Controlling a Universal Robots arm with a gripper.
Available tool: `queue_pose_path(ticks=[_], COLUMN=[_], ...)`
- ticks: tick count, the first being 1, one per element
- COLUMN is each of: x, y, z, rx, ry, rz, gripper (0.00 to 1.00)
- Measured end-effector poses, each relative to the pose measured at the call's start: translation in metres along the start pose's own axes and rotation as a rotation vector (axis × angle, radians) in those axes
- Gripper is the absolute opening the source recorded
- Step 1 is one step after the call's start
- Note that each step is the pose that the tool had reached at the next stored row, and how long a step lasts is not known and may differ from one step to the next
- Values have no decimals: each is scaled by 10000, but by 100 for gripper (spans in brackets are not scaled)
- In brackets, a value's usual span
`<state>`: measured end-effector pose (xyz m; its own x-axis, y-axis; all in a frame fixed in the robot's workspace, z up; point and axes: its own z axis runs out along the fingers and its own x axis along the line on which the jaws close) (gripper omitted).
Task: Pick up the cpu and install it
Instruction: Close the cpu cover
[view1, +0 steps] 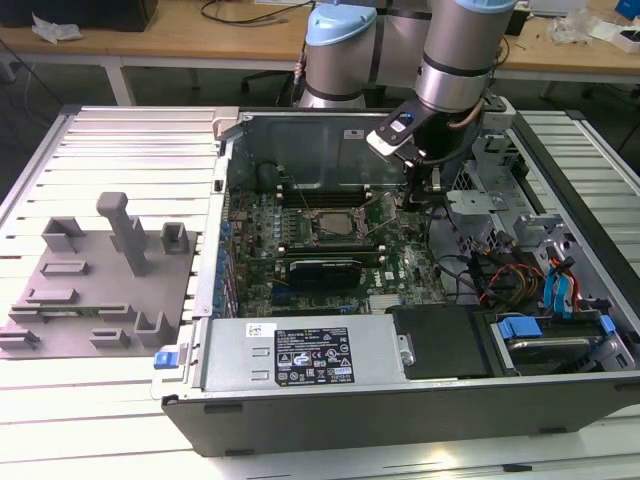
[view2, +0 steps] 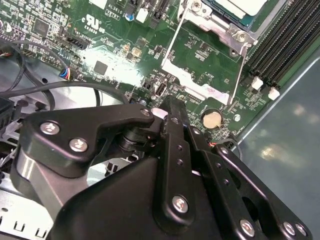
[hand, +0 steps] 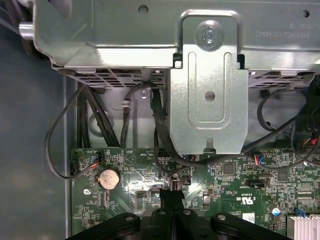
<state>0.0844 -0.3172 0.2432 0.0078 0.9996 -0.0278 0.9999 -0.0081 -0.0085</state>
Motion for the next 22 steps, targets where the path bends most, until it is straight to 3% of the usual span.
queue_pose_path(ticks=[11,16,22], x=[7,8,10], y=[-110,-128,-238], z=[9,9,10], rx=[1,1,1], ry=[111,118,153], rz=[-1,1,0], gripper=[11,11,11])
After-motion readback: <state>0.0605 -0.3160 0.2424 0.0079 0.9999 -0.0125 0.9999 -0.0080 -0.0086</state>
